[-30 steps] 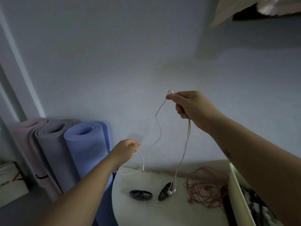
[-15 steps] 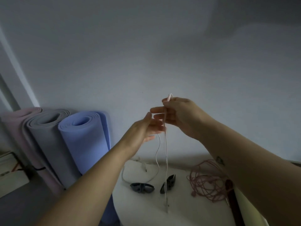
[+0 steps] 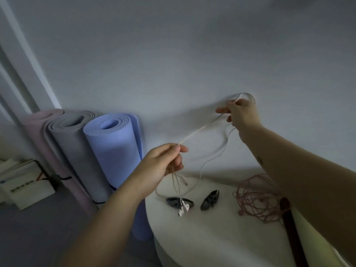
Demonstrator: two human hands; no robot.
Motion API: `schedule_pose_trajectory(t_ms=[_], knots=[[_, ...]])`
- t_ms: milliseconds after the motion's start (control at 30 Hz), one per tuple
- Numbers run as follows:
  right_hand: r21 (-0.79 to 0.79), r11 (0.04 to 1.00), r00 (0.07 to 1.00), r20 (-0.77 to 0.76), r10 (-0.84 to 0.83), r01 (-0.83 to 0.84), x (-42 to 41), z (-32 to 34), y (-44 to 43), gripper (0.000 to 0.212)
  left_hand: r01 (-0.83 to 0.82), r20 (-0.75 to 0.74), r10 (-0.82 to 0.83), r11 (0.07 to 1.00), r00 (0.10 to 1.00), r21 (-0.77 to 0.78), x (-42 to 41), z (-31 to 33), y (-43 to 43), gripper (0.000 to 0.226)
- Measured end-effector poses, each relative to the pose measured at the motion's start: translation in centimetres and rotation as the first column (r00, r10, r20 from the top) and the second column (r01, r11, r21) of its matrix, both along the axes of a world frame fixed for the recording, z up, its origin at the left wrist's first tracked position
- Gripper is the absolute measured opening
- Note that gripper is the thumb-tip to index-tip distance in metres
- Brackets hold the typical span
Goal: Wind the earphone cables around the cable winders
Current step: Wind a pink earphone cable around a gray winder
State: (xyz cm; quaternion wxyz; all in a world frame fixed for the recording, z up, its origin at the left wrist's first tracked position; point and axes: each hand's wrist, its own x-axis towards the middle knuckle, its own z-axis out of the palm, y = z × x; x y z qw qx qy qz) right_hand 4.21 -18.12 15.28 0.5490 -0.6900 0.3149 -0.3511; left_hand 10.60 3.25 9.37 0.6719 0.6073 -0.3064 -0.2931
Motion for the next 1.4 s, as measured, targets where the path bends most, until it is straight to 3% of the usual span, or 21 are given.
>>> schedule_pose_trajectory(t_ms=[200, 300, 400, 500, 600, 667, 733, 867, 933, 1000, 1067, 1133, 1200, 1233, 1300, 1400], knots=[[0.047, 0.959, 0.936, -0.21, 0.282, -0.278, 0.9, -5.4, 3.3, 0.025, -0.074, -0.019, 0.073, 0.995, 0.997, -0.065, 1.0, -0.1, 0.6, 0.028], [0.157, 0.889, 0.821, -0.341, 0.457, -0.43, 1.0, -8.5, 3.7, 0.035, -0.116, -0.03, 0.114, 0.989, 0.993, -0.09, 1.1, -0.4, 0.6, 0.025], [0.172, 0.828, 0.661, -0.525, 0.536, -0.534, 0.6, -11.1, 3.1, 0.037, -0.157, -0.055, 0.151, 0.979, 0.987, -0.128, 1.5, -0.5, 0.5, 0.025], [0.047, 0.717, 0.471, -0.723, 0.505, -0.696, -0.1, -13.4, 2.0, 0.014, -0.177, -0.067, 0.169, 0.972, 0.983, -0.155, 1.7, -0.3, 0.4, 0.025], [0.002, 0.583, 0.269, -0.886, 0.378, -0.812, -0.9, -15.1, 1.8, 0.025, -0.172, -0.073, 0.161, 0.971, 0.984, -0.167, 1.7, -0.3, 0.1, 0.024], [-0.077, 0.505, 0.211, -0.954, 0.213, -0.86, -1.2, -15.9, 2.0, 0.039, -0.166, -0.069, 0.157, 0.972, 0.985, -0.167, 1.6, -0.2, -0.2, 0.025], [-0.104, 0.421, 0.166, -0.98, 0.113, -0.901, -1.5, -16.7, 2.4, 0.038, -0.164, -0.061, 0.156, 0.972, 0.986, -0.168, 1.5, -0.1, -0.5, 0.024], [-0.1, 0.398, 0.114, -0.993, 0.011, -0.912, -2.5, -16.2, 3.3, 0.03, -0.166, -0.035, 0.162, 0.974, 0.986, -0.152, 1.3, 0.3, -1.0, 0.024], [-0.011, 0.468, 0.055, -0.995, 0.08, -0.883, -2.9, -14.6, 3.6, 0.027, -0.168, -0.028, 0.165, 0.976, 0.986, -0.142, 1.1, 0.5, -1.1, 0.024], [0.075, 0.538, 0.067, -0.968, 0.24, -0.839, -3.2, -12.7, 3.6, 0.018, -0.188, -0.028, 0.186, 0.975, 0.982, -0.122, 0.9, 0.6, -1.2, 0.025], [0.135, 0.575, 0.137, -0.905, 0.404, -0.807, -3.7, -10.5, 3.2, 0.011, -0.232, -0.061, 0.226, 0.967, 0.972, -0.107, 0.6, 0.5, -1.3, 0.027], [0.204, 0.625, 0.299, -0.74, 0.602, -0.753, -4.7, -8.3, 2.7, 0.01, -0.286, -0.12, 0.275, 0.954, 0.954, -0.086, 0.3, 0.3, -1.6, 0.028], [0.266, 0.638, 0.5, -0.436, 0.748, -0.722, -6.2, -6.3, 2.4, 0.015, -0.307, -0.181, 0.296, 0.951, 0.938, -0.036, -0.3, -0.1, -2.1, 0.028], [0.289, 0.638, 0.587, -0.249, 0.77, -0.714, -6.6, -5.7, 2.4, 0.022, -0.305, -0.212, 0.295, 0.952, 0.932, -0.016, -0.6, -0.5, -2.2, 0.028], [0.291, 0.689, 0.736, 0.094, 0.67, -0.664, -7.5, -5.2, 2.6, 0.016, -0.256, -0.245, 0.254, 0.966, 0.936, 0.022, -1.5, -1.3, -2.7, 0.03], [0.345, 0.751, 0.817, 0.366, 0.445, -0.563, -7.5, -6.0, 3.9, 0.008, -0.155, -0.214, 0.169, 0.985, 0.962, 0.079, -3.1, -3.1, -3.0, 0.043]])
